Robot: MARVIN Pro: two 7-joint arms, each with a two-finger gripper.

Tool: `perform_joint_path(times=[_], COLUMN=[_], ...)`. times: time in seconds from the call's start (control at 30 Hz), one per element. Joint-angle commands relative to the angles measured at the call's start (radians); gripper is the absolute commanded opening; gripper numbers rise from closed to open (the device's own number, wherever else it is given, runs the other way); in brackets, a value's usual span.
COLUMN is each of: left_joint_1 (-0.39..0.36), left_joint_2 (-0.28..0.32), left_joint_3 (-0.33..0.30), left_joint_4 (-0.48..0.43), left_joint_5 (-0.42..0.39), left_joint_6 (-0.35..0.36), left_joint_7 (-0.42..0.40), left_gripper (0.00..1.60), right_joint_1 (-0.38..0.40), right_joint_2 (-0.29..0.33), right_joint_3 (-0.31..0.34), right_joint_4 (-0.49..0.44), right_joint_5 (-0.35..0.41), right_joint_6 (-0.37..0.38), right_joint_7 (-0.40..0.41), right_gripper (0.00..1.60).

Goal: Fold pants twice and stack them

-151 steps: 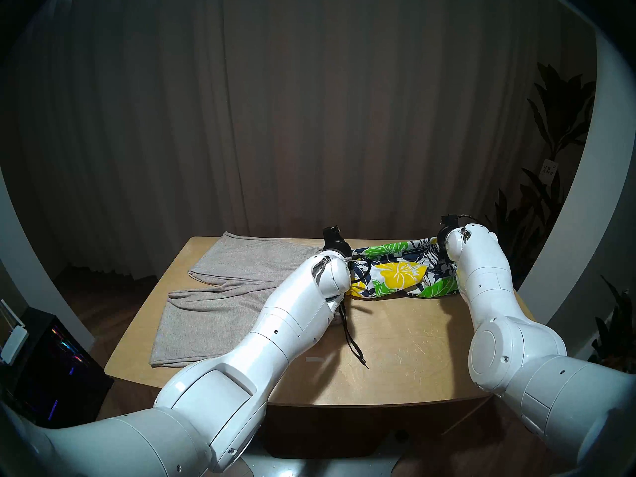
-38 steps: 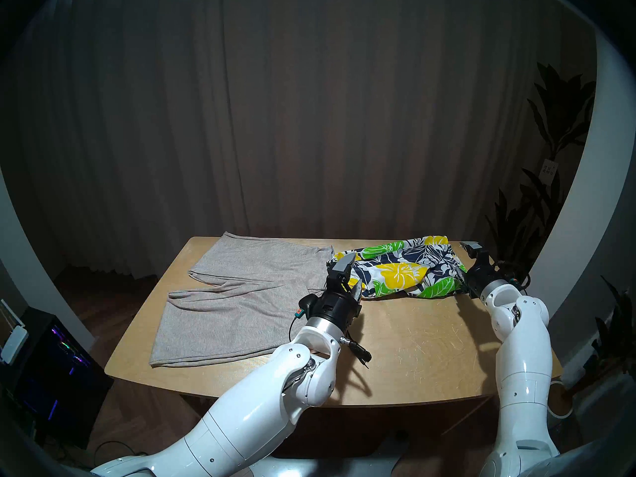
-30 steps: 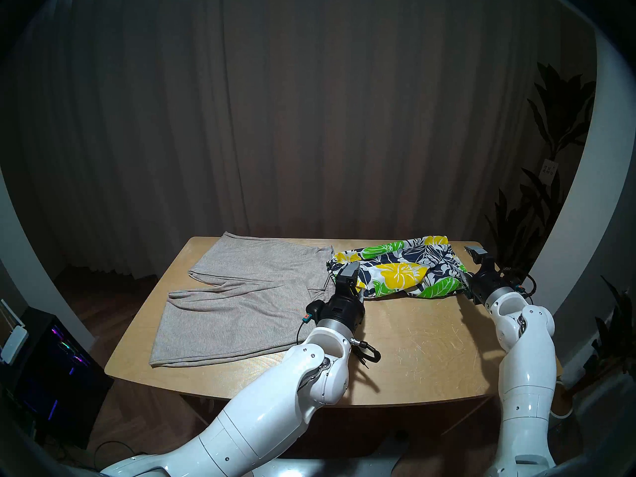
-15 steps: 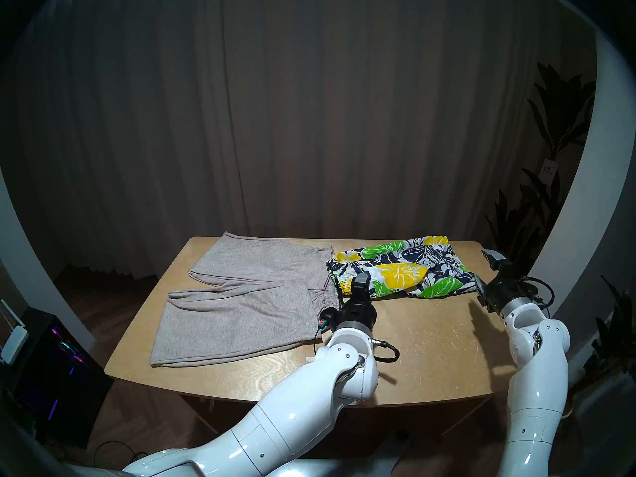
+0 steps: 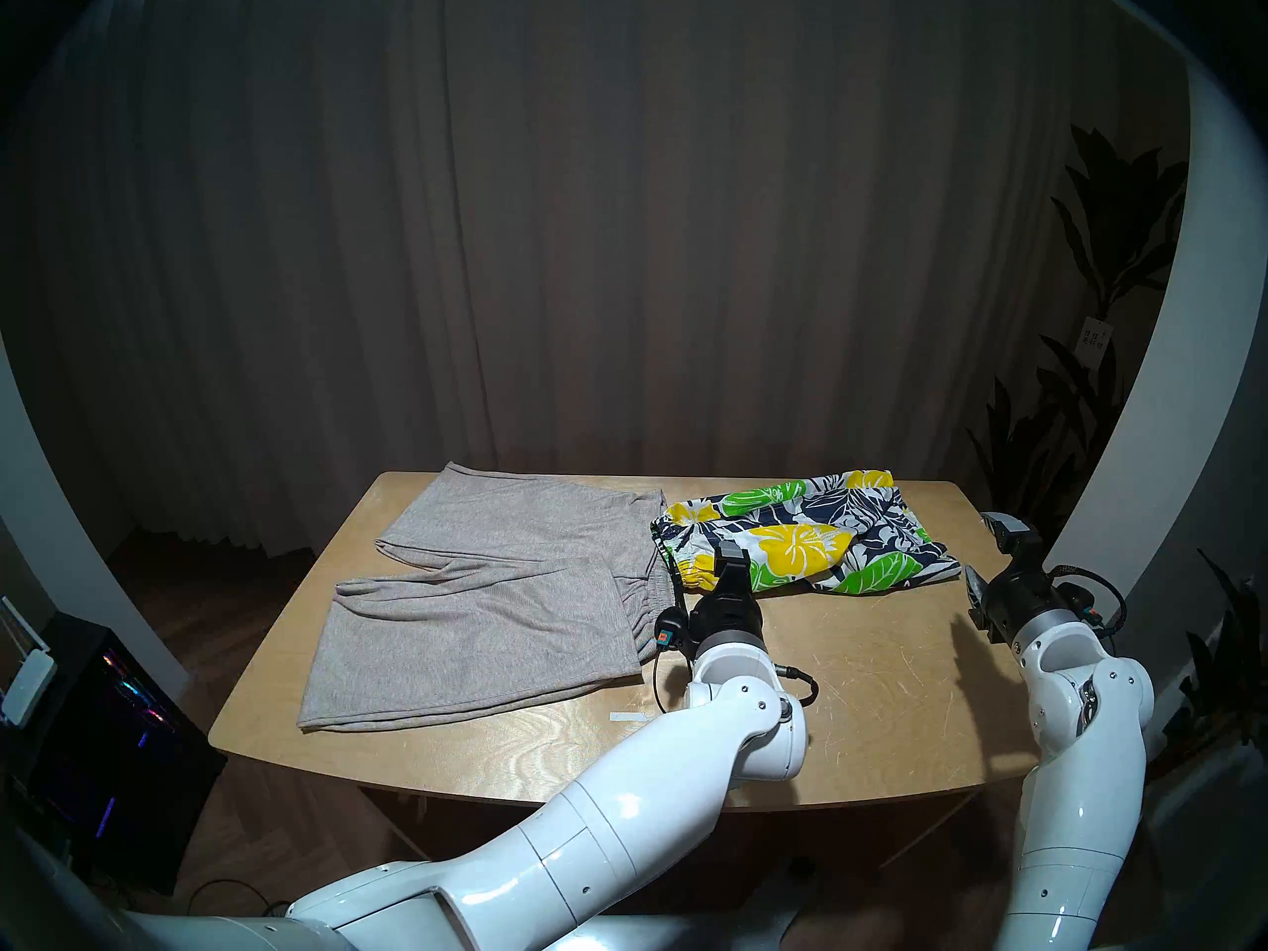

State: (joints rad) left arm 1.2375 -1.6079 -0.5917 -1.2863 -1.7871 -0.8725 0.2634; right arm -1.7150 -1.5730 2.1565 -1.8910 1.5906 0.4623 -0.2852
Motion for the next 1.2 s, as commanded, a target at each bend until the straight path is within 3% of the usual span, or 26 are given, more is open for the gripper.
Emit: perform_joint_path(times=[0.0,0.23,0.67,0.97,1.17], left_joint_1=[-0.105,-0.171,-0.248,-0.269,-0.272], left_joint_2=[-0.098,-0.155,-0.208,-0.246,-0.265], left_joint_3=[-0.001,0.015,0.025,-0.012,-0.039], left_joint_4=[0.068,0.163,0.302,0.374,0.400], left_joint_5=[0.053,0.092,0.216,0.271,0.236], left_joint_6=[-0.086,-0.087,-0.087,-0.087,-0.087], left_joint_7=[0.082,0.204,0.407,0.466,0.445], left_gripper=[1.60,1.60,1.60,1.60,1.60], right_joint_1=[-0.009,-0.011,-0.004,-0.002,0.001], right_joint_2=[-0.031,-0.050,-0.064,-0.065,-0.064], right_joint_3=[0.013,0.032,0.051,0.058,0.060], right_joint_4=[-0.082,-0.124,-0.166,-0.176,-0.176], right_joint_5=[0.013,0.026,0.046,0.051,0.052], right_joint_6=[-0.022,-0.047,-0.069,-0.072,-0.071], right_joint_7=[-0.040,-0.109,-0.205,-0.238,-0.247], right_gripper=[1.60,1.60,1.60,1.60,1.60])
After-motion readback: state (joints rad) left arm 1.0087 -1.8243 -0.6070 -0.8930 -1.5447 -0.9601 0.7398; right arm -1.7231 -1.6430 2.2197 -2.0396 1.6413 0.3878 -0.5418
